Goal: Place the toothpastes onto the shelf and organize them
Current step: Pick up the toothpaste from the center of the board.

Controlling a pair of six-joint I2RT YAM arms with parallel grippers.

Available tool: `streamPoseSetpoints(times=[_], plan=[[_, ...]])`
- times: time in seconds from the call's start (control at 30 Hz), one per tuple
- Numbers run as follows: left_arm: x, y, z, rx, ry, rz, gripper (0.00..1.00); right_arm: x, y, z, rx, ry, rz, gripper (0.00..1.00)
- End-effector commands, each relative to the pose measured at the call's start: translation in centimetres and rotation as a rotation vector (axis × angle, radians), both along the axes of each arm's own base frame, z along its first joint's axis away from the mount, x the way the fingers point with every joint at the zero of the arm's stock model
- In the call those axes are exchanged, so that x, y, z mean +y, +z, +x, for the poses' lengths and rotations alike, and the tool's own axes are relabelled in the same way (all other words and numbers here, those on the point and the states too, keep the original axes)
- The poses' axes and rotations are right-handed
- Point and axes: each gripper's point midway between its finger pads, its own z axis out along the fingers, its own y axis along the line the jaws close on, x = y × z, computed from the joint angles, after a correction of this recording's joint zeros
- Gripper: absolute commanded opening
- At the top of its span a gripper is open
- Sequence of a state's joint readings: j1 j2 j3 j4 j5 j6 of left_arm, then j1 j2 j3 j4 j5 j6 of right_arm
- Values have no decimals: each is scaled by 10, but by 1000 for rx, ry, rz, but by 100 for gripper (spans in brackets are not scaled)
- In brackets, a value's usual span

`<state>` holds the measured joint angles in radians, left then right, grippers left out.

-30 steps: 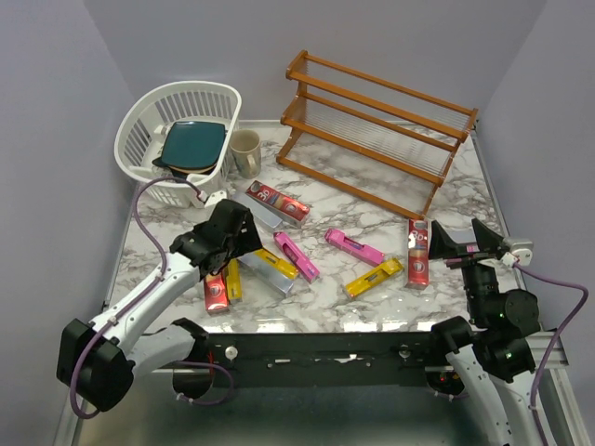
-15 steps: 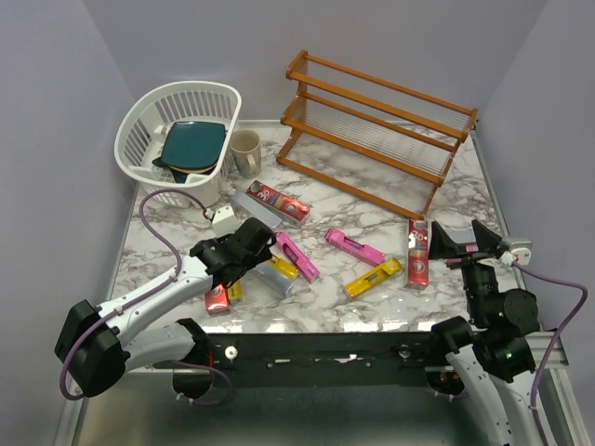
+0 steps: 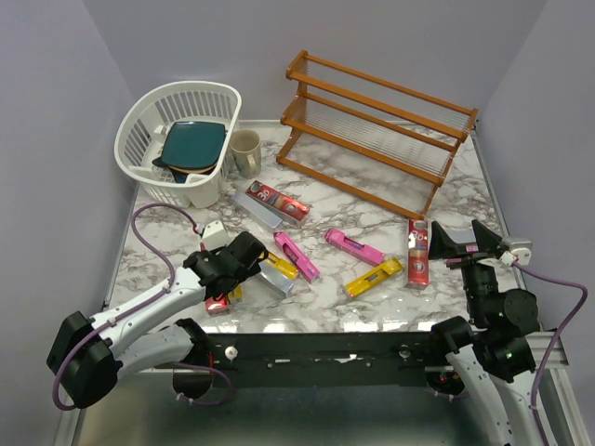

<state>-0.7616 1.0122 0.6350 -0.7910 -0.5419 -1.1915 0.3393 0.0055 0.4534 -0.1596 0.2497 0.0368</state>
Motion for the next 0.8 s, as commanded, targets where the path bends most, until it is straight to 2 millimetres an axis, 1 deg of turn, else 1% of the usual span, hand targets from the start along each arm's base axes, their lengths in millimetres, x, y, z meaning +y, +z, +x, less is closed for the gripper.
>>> streamPoseSetpoints(times=[0.0, 0.07, 0.13, 0.23, 0.27, 0.33, 0.43, 0.5, 0.57, 0.77], plan=[[12, 8, 1, -31, 37, 19, 91, -25, 45, -60, -265, -20, 108, 100], [19, 12, 4, -39, 59, 22, 91, -26, 45, -60, -266, -21, 108, 100], [27, 9, 4, -33, 71, 24, 91, -25, 45, -60, -265, -18, 107, 100], [43, 4, 5, -17, 112, 24, 91, -25, 45, -60, -265, -20, 105, 100], [52, 2, 7, -12, 149, 25, 92, -25, 45, -60, -265, -19, 106, 100], [55, 2, 10, -20, 150, 18, 92, -25, 44, -59, -263, -20, 106, 100], [63, -5, 12, -11, 171, 24, 92, -25, 44, -59, -263, -21, 104, 100], [65, -8, 14, -7, 177, 27, 93, -26, 44, -59, -263, -24, 104, 100], [64, -15, 13, 22, 162, 32, 94, -26, 44, -59, -264, -26, 105, 100], [53, -30, 17, 70, 125, 11, 93, -26, 44, -58, -263, -26, 105, 100]])
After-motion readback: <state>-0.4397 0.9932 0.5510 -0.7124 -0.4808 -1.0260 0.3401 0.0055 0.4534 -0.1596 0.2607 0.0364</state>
